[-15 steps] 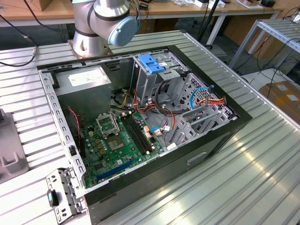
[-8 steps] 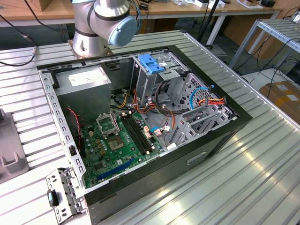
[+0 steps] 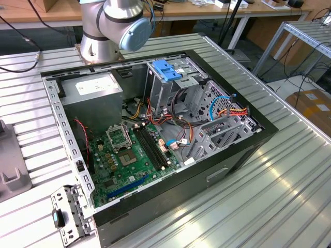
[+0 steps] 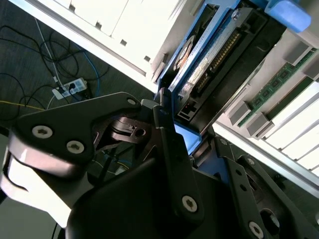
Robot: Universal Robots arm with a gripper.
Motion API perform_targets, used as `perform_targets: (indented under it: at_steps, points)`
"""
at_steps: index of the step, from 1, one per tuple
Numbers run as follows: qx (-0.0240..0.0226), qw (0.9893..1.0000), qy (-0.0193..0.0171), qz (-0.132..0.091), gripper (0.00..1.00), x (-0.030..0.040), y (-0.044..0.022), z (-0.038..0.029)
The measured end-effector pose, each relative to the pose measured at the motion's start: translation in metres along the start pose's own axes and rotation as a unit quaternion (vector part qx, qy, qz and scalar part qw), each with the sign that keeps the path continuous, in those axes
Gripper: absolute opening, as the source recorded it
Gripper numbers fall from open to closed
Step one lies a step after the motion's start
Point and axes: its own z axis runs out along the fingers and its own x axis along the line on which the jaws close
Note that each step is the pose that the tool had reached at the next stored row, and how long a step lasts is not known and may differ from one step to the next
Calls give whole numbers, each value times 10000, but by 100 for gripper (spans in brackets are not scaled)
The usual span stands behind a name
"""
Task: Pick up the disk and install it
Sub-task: 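Pick up the disk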
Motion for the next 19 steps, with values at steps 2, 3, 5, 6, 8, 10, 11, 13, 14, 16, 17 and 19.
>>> perform_targets:
  at_steps: [2,3,5,6,8,10,11,13,14,16,17,19]
  points:
    - [0,10000,0,0,37,0,0,-6]
    - [0,10000,0,0,37,0,1,-10]
    - [1,10000,0,0,37,0,1,-16]
    - [0,10000,0,0,37,0,1,-20]
    - [0,10000,0,0,37,0,1,-27]
    - [0,10000,0,0,37,-1,2,-35]
    - [0,10000,0,0,37,-1,2,-38]
    - [0,10000,0,0,37,-1,2,-47]
    - [0,10000,0,0,37,-1,2,-51]
    - [0,10000,0,0,37,-1,3,-61]
    - [0,10000,0,0,37,-1,3,-67]
    - [0,10000,0,0,37,-1,4,-78]
